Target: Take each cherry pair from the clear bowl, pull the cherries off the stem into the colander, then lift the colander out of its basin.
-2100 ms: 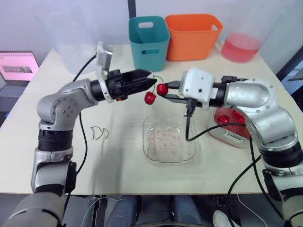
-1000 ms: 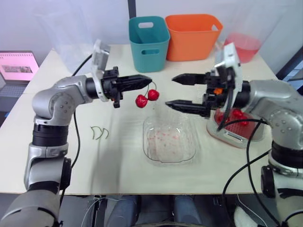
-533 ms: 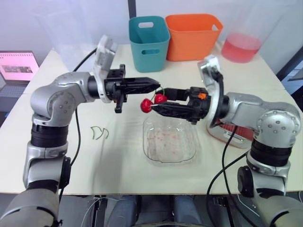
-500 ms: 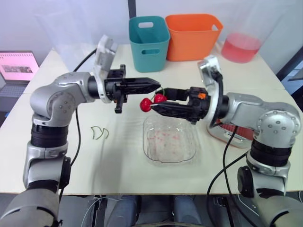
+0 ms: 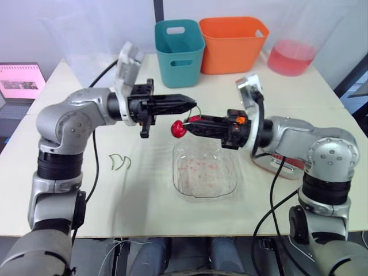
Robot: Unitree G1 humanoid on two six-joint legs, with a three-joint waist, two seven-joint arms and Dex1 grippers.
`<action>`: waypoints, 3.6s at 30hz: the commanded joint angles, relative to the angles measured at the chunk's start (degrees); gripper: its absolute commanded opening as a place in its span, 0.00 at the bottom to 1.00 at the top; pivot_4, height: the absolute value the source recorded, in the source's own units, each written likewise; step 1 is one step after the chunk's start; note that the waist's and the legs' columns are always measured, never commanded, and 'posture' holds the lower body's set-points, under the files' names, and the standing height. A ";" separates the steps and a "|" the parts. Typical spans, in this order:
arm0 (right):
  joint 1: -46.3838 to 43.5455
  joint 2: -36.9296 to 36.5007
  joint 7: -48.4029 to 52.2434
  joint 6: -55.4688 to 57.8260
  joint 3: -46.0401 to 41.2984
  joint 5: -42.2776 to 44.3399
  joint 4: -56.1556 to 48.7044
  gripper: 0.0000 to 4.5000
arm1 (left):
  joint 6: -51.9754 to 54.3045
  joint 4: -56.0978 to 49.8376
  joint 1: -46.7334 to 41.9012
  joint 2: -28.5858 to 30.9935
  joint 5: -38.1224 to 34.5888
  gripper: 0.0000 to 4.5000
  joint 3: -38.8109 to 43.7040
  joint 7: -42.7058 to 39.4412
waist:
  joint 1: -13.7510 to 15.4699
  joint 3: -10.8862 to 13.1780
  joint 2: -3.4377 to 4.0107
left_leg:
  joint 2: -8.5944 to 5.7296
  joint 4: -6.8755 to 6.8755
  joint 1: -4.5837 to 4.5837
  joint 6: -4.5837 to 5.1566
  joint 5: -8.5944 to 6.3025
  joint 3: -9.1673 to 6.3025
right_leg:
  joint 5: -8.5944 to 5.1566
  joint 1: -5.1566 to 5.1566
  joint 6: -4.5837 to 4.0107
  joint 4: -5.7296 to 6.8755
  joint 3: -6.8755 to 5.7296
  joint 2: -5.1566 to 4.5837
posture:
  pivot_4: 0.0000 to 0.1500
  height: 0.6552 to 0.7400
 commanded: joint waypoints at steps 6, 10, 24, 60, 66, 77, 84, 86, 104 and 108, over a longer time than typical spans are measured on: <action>3.08 -3.96 2.87 -2.81 1.88 -0.85 -2.42 0.14 | -0.66 -0.84 -2.60 0.46 -1.35 0.00 2.78 0.44 | 0.02 0.00 0.00 | 0.00 0.00 0.00 0.01 0.00 0.00 | 0.00 0.00 0.00 0.00 0.00 0.00 | 1.00 1.00; 5.52 -6.81 5.58 -4.91 4.67 -3.48 -3.81 0.14 | -0.06 -1.35 -3.26 0.23 -2.09 0.00 3.24 0.95 | 0.05 0.00 0.00 | 0.00 0.00 0.00 0.05 -0.03 0.00 | 0.00 0.00 0.00 -0.01 0.00 0.00 | 1.00 1.00; 8.72 -12.61 11.82 -11.83 8.06 -9.76 -8.08 0.14 | 0.05 -0.96 -3.50 -1.74 -1.64 0.00 3.43 2.26 | 0.20 0.01 -0.03 | 0.00 0.02 0.00 0.08 -0.04 0.01 | 0.00 0.02 0.01 -0.02 -0.01 0.01 | 1.00 1.00; 25.02 -34.65 22.87 -27.47 -12.68 -33.68 12.69 0.95 | -4.69 0.23 1.23 -1.94 3.03 0.00 0.81 0.35 | 0.22 0.00 -0.01 | 0.03 0.04 0.06 0.10 -0.05 0.24 | 0.00 0.12 0.01 -0.08 0.07 0.01 | 1.00 1.00; 14.79 -18.80 13.61 -11.74 -9.08 -9.55 -0.89 0.98 | -1.39 -0.53 -0.66 -3.31 -1.47 0.00 3.48 2.74 | 0.11 0.01 -0.05 | 0.17 0.04 0.06 0.08 -0.04 0.10 | 0.01 0.13 -0.02 -0.11 0.07 0.14 | 1.00 1.00; 8.19 7.02 -5.59 -12.38 1.31 0.32 -3.90 0.98 | 0.62 -3.39 -0.82 -3.65 -4.20 0.00 4.32 6.33 | 0.21 0.00 -0.05 | -0.03 0.05 0.02 0.01 -0.01 0.02 | 0.02 0.10 -0.01 -0.10 0.08 0.00 | 1.00 1.00; 6.60 11.71 -8.33 -13.33 3.93 1.19 -2.89 0.98 | -0.05 -3.12 -0.50 -3.77 -3.63 0.00 3.81 6.51 | -0.05 -0.01 -0.03 | 0.04 0.02 0.03 0.00 0.00 0.01 | 0.02 -0.02 -0.02 0.01 0.09 0.08 | 1.00 1.00; 6.19 12.39 -8.32 -13.93 5.03 0.13 -2.54 0.98 | -0.31 -2.92 -0.52 -3.87 -3.32 0.00 3.55 6.37 | -0.05 -0.01 -0.03 | 0.04 0.02 0.03 0.01 0.00 0.01 | 0.02 -0.02 -0.02 0.02 0.10 0.08 | 1.00 1.00; 7.76 10.87 -7.54 -15.28 8.06 -2.13 -3.23 0.13 | -1.52 -1.61 -1.00 -3.99 -2.36 0.00 3.57 6.11 | -0.05 -0.01 -0.03 | 0.04 0.01 0.03 0.01 -0.01 0.01 | 0.02 -0.04 -0.02 0.05 0.12 0.11 | 1.00 1.00; 9.50 8.50 -5.93 -15.17 10.13 -4.55 -4.21 0.13 | -1.54 -1.25 -1.63 -4.33 -2.62 0.00 3.96 6.47 | -0.03 -0.01 -0.03 | 0.04 0.02 0.03 0.03 -0.01 0.02 | 0.02 -0.04 -0.02 0.04 0.12 0.11 | 1.00 1.00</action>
